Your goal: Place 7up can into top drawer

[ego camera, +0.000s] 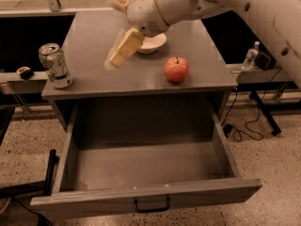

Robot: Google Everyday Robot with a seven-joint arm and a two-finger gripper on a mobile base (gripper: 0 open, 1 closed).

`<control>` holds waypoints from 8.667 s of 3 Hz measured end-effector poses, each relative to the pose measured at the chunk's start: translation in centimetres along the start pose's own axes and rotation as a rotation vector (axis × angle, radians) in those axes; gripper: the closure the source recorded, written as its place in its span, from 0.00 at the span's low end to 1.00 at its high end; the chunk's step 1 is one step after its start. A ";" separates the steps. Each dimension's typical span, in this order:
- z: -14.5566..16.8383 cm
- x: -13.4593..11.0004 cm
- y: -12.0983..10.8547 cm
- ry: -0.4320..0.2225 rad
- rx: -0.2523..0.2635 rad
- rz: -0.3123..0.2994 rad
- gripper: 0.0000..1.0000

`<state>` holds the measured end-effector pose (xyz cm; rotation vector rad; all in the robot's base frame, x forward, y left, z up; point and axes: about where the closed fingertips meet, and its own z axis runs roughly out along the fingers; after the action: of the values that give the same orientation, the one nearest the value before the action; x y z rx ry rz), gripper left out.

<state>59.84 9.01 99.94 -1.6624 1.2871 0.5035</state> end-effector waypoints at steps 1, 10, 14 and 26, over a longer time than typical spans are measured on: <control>5.6 -1.4 -3.1 -0.062 0.070 0.029 0.00; 17.3 -3.8 1.5 -0.397 -0.128 0.208 0.94; 5.8 1.4 10.6 -0.287 -0.231 0.079 1.00; 11.5 20.9 25.3 -0.262 -0.332 0.228 0.35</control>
Offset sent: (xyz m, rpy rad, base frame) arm 0.0722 0.1722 -0.0742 0.0990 0.2822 0.0264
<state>46.95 7.86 67.67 -1.6524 1.2498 1.0853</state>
